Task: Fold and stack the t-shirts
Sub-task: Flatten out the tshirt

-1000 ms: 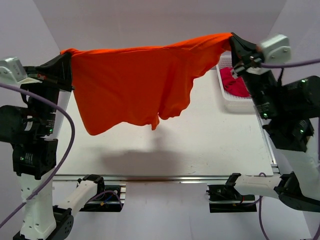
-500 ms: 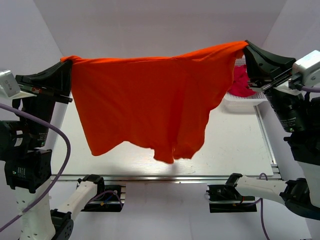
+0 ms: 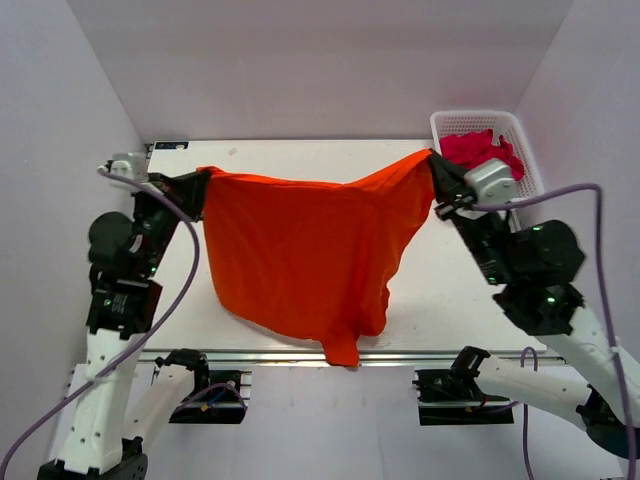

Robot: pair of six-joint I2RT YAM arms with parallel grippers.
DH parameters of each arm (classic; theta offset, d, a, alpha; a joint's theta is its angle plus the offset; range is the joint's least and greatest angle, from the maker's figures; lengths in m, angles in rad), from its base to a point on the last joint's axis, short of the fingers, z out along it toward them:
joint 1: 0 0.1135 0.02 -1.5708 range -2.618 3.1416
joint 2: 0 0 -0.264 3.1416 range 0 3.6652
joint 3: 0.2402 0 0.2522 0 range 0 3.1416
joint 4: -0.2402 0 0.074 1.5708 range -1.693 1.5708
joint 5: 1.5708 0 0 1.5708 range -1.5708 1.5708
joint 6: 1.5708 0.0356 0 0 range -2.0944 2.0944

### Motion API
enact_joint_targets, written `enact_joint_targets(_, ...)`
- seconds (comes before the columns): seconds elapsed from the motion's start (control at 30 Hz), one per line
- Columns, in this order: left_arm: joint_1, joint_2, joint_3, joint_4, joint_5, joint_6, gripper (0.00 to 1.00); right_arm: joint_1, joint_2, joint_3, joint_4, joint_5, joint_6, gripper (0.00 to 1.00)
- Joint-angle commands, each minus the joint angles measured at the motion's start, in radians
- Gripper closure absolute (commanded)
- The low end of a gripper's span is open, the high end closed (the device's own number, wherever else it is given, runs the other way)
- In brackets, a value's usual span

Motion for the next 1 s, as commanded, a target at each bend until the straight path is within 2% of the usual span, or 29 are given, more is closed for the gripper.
enact_joint_targets(0.0, -0.007, 0.023, -0.078, 0.140, -0.006, -0.020, 1.00, -0.008, 0.015, -0.093, 0.265, 0.160, 0.013, 1.00)
enact_joint_targets(0.17, -0.007, 0.123, -0.159, 0.199, -0.026, -0.020, 1.00, -0.011, 0.108, -0.257, 0.388, 0.283, 0.013, 1.00)
enact_joint_targets(0.4, -0.007, 0.248, -0.181, 0.294, -0.106, 0.055, 1.00, -0.048, 0.331, -0.285, 0.527, 0.401, -0.050, 1.00)
enact_joint_targets(0.67, 0.002, 0.511, -0.104, 0.351, -0.148, 0.087, 1.00, -0.158, 0.591, -0.179, 0.524, 0.397, 0.005, 1.00)
enact_joint_targets(0.97, 0.002, 0.868, 0.116, 0.370, -0.259, 0.115, 1.00, -0.273, 0.814, -0.006, 0.397, 0.348, 0.103, 1.00)
